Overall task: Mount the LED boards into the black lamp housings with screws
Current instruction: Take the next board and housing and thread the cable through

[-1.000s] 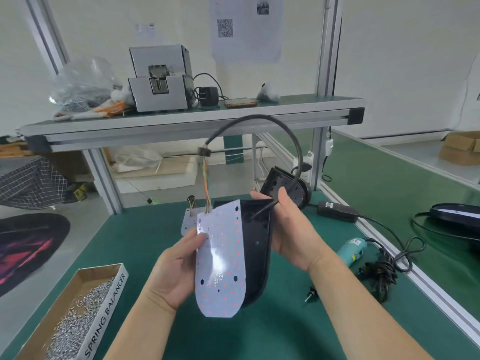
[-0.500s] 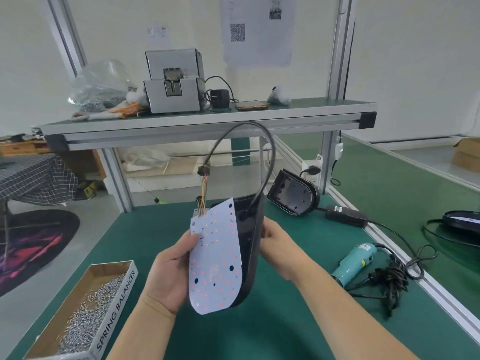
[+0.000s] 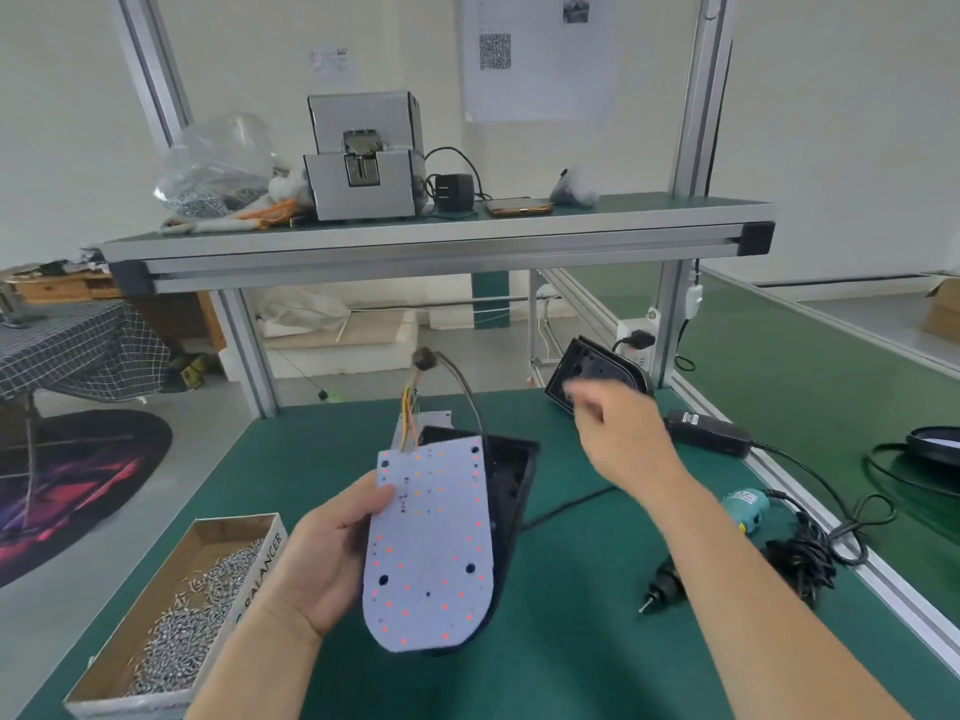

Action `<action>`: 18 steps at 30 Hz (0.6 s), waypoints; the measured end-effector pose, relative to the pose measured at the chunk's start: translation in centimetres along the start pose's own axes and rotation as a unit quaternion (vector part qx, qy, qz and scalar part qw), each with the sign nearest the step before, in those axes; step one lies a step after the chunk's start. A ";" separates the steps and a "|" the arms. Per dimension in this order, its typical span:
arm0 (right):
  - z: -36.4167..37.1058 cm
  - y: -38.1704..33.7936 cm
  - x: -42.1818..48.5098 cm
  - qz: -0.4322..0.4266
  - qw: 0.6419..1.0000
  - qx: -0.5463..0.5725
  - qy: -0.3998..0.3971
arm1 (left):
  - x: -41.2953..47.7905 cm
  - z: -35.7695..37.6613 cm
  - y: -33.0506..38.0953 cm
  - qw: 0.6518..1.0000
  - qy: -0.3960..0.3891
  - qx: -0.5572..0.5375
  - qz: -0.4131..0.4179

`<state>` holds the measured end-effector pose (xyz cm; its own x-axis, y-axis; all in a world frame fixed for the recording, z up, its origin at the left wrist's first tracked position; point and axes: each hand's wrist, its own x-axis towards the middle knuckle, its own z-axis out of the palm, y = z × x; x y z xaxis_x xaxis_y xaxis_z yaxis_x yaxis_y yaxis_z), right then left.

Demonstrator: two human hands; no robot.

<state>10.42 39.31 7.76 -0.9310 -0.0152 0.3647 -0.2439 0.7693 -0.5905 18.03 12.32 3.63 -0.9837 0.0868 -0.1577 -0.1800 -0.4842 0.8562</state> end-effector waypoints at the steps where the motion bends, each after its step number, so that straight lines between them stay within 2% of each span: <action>1: -1.0 -1.8 0.6 -0.049 0.996 0.061 0.044 | -0.1 0.2 -0.4 1.000 -0.010 0.023 -0.003; 3: -2.6 -5.6 1.6 -0.151 0.984 0.075 0.057 | -0.2 0.5 -1.0 0.997 -0.028 0.078 -0.004; 4: -3.0 -7.2 2.1 -0.184 0.981 0.050 0.028 | -0.3 0.8 -1.2 0.994 -0.038 0.107 -0.003; 6: -3.4 -9.5 3.1 -0.205 0.973 -0.055 -0.088 | -0.4 1.2 -1.5 0.987 -0.058 0.150 -0.007; 8: -3.4 -10.5 3.8 -0.193 0.945 -0.163 -0.208 | -0.4 1.2 -1.5 0.986 -0.061 0.153 -0.005; 9: -3.5 -10.4 3.9 -0.186 0.936 -0.181 -0.239 | -0.3 1.0 -1.5 0.989 -0.058 0.139 0.000; 15: -5.0 -8.9 2.3 -0.176 0.923 -0.197 -0.280 | -0.5 -0.9 -1.4 0.999 -0.026 0.016 -0.013; 18: -4.4 -8.5 1.1 -0.176 0.919 -0.163 -0.312 | -0.6 -1.2 -1.7 1.000 -0.016 -0.016 -0.015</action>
<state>12.65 35.54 16.38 -0.8094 -0.5848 -0.0528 -0.5599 0.7957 -0.2311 18.93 12.06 1.64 -0.9776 0.1293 -0.1664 -0.2094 -0.5085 0.8352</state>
